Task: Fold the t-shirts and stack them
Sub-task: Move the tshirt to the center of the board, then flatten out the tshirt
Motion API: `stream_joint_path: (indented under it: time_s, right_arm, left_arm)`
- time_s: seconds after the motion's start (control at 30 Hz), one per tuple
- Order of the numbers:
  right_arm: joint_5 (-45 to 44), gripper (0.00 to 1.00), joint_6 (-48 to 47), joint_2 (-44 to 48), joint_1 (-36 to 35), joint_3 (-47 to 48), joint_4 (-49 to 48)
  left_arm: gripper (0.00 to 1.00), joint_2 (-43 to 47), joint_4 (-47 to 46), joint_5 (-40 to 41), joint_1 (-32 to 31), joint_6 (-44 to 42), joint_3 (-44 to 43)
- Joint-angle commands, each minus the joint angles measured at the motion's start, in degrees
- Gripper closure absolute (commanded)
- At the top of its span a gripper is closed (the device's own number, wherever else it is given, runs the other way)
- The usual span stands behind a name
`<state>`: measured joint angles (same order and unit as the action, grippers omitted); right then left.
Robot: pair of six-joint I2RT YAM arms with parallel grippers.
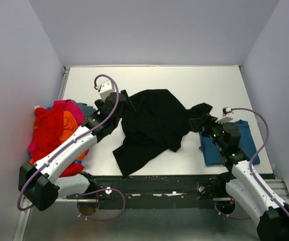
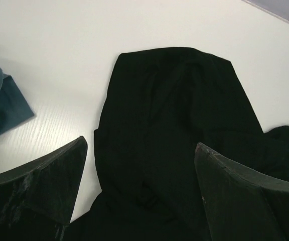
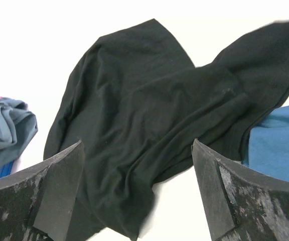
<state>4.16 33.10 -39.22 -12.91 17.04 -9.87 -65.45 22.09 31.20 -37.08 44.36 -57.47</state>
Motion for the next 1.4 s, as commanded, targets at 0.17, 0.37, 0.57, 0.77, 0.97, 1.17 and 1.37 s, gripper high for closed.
stream_joint_path:
  time_s: [0.17,0.37,0.57,0.77,0.97,1.17,1.37]
  right_arm:
    - [8.66,0.20,-3.40,-11.83,-0.19,3.61,-1.73]
    - [14.28,0.34,-2.34,-18.08,-0.28,6.16,0.81]
    - [12.90,0.36,-2.08,-14.31,-4.49,5.99,8.00]
    - [10.60,0.32,-2.96,-14.21,-6.86,6.69,16.28]
    - [7.18,0.32,-3.22,-19.30,-12.75,8.53,17.60]
    - [2.97,0.33,-5.06,-25.54,-18.90,13.80,20.50]
    - [1.29,0.39,-5.51,-30.12,-22.42,16.44,21.29]
  left_arm:
    - [0.01,0.93,0.49,-11.51,0.26,-4.29,1.91]
    - [0.04,6.73,3.92,-11.43,-0.27,-0.24,10.61]
    - [0.07,11.57,6.22,-11.07,-0.45,1.08,18.43]
    - [0.08,11.75,7.52,-8.97,-0.45,6.69,24.33]
    - [0.12,11.49,9.12,-3.79,-0.45,14.61,27.67]
    - [0.17,9.56,6.92,-0.62,-0.36,16.72,29.87]
    - [0.19,4.99,1.74,-1.93,-0.27,16.20,31.02]
